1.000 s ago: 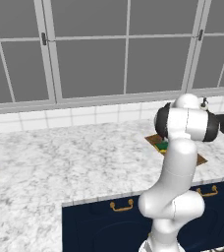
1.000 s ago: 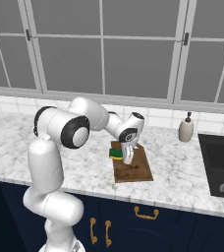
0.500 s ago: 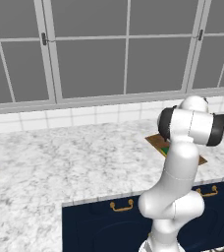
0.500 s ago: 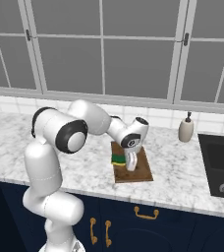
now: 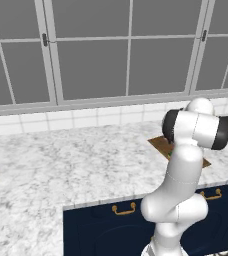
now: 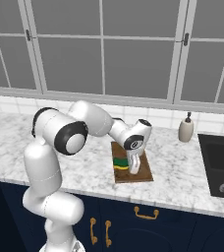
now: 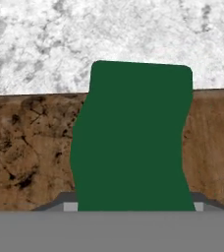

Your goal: Pick up the sponge from the counter and clean the cutting board by briefly scrubbing or pressing down on the cutting board. Once finished, release the sponge.

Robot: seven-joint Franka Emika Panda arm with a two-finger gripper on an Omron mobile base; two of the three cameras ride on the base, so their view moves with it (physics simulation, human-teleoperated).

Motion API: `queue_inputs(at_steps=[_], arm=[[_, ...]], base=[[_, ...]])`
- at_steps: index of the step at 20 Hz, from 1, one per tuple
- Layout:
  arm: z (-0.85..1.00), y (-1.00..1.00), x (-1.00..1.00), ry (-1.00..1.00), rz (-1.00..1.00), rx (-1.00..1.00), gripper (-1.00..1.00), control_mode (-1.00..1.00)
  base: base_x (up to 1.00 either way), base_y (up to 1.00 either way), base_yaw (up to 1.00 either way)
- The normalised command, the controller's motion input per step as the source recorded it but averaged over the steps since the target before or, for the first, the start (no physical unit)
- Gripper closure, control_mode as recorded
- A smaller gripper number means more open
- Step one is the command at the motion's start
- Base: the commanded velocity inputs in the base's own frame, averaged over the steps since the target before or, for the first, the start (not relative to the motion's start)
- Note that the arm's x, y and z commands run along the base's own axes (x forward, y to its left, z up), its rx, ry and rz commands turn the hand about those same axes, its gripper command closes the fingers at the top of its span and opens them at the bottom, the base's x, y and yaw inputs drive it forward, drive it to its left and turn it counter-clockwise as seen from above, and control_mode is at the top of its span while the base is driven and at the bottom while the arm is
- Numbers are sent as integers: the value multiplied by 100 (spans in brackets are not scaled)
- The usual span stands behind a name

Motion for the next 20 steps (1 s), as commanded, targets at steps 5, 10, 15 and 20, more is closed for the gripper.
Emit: queue_inputs(at_steps=[5, 10, 15, 20], arm=[[-67, -28, -100, 3, 0, 0, 100, -100], [-14, 5, -76, 0, 0, -1, 100, -100], [39, 89, 2, 0, 0, -9, 100, -100], [6, 100, 13, 3, 1, -7, 100, -100]], base=[[0, 0, 0], [0, 0, 0], [0, 0, 0], [0, 0, 0]])
